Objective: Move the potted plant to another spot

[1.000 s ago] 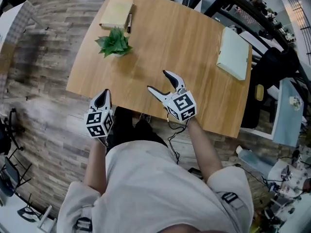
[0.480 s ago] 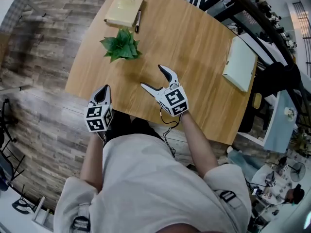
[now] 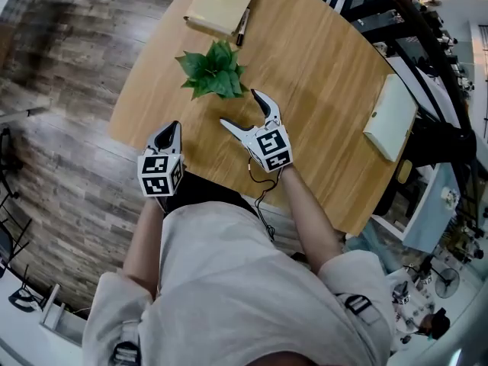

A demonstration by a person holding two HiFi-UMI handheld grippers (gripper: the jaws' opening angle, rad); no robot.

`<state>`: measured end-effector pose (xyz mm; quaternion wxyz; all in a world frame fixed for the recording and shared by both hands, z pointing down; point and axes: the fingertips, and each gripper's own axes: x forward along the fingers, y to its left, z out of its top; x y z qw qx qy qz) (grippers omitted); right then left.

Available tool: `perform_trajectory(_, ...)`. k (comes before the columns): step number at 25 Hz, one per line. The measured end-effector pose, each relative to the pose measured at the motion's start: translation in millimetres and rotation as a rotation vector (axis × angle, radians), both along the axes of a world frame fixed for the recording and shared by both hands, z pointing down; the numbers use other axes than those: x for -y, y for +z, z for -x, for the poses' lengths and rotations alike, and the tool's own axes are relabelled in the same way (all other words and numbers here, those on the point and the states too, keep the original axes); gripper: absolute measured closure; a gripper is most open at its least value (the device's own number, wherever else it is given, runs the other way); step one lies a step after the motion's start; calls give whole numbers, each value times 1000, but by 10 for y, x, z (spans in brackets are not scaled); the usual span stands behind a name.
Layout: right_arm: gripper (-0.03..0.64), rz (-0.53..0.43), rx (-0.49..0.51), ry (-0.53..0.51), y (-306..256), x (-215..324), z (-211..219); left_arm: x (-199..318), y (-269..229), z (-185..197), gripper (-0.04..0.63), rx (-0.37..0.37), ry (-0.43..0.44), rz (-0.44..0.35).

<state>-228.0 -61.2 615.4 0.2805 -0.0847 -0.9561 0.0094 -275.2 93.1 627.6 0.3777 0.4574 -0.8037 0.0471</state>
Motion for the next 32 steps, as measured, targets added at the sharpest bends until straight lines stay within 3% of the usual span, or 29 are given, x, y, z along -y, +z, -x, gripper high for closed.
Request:
perform_trajectory(20,78,6,64,23,187,27,741,-78,212,514,583,-29,-11,51)
perform_trajectory(32,117,-6,82,41,121,75,781,-27,204,505,583,-25,-5,51)
